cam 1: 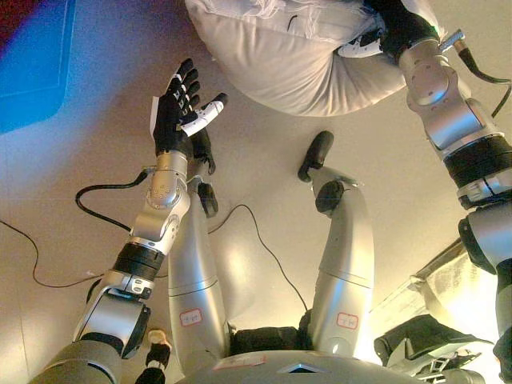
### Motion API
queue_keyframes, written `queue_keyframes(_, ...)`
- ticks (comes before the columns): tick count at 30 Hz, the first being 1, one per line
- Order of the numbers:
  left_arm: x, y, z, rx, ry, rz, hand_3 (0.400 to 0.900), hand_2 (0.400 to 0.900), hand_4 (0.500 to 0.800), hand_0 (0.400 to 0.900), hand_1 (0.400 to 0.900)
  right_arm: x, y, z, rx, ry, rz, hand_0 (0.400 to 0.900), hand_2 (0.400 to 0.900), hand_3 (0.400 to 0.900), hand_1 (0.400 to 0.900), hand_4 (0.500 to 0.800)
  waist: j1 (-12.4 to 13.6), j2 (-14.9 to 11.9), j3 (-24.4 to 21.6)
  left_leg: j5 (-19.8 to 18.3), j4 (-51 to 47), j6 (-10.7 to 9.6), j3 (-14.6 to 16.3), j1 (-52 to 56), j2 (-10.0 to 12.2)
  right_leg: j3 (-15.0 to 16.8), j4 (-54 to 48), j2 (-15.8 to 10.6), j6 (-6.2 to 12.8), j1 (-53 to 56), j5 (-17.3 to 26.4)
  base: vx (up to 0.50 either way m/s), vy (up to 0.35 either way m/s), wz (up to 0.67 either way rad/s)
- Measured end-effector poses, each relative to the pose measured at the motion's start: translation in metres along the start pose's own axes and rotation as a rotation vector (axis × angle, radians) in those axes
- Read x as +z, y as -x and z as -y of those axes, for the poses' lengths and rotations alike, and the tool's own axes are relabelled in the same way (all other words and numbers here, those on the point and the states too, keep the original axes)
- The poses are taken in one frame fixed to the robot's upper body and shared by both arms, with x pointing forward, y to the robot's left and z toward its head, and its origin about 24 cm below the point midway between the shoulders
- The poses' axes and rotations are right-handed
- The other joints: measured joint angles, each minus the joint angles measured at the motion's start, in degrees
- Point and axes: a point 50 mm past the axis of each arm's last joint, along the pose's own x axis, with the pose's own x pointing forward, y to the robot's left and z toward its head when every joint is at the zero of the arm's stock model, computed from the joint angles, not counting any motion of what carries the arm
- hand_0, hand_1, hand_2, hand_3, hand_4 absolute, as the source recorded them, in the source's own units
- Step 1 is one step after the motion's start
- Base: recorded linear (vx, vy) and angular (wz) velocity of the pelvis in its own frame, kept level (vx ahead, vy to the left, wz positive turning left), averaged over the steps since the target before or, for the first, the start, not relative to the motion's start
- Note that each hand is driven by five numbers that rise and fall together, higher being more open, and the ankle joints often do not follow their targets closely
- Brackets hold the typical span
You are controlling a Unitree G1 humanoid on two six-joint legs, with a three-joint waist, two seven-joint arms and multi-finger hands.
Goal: Pick up the pillow and put it on the sofa.
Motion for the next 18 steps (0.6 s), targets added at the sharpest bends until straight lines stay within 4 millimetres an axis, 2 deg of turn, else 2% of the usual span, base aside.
queue_keyframes(7,0.0,0.0,-0.002,0.02,0.006,-0.001,0.9,0.9,0.8,0.9,0.9,0.003,0.002,-0.009,0.012,-0.048,0.017,0.4,0.4,0.4,0.4,0.5,0.1,0.0,0.0,0.1,-0.5,-0.1,-0.1,0.6,0.0,-0.2,-0.4,0.3,0.03,0.6,0.0,0.0,-0.002,0.02)
queue_keyframes(10,-0.008,0.0,-0.004,0.076,0.026,-0.031,0.9,0.9,0.8,0.9,0.9,-0.002,0.013,-0.024,0.006,-0.109,0.023,0.4,0.4,0.4,0.4,0.5,0.3,-0.1,0.1,0.6,-2.6,-0.3,0.0,3.9,-0.2,-0.6,-1.7,0.3,0.13,3.7,0.1,-0.05,0.015,0.15)
queue_keyframes(12,-0.014,0.002,-0.009,0.117,0.033,-0.054,0.9,0.9,0.8,0.9,0.9,-0.006,0.023,-0.043,0.021,-0.134,0.024,0.4,0.4,0.4,0.4,0.5,0.4,-0.2,0.0,1.8,-6.0,-0.7,-0.2,8.3,-0.6,-1.5,-3.8,0.3,0.37,8.1,0.3,0.06,-0.002,0.1)
queue_keyframes(18,-0.027,0.015,-0.015,0.191,0.073,-0.078,0.9,0.9,0.8,0.9,0.9,-0.041,0.072,-0.086,0.042,-0.17,-0.045,0.4,0.4,0.4,0.4,0.5,1.2,-1.0,-0.2,3.8,-15.1,-1.1,-0.8,23.9,-1.5,-4.0,-11.9,0.9,1.41,24.4,1.0,0.02,0.003,0.04)
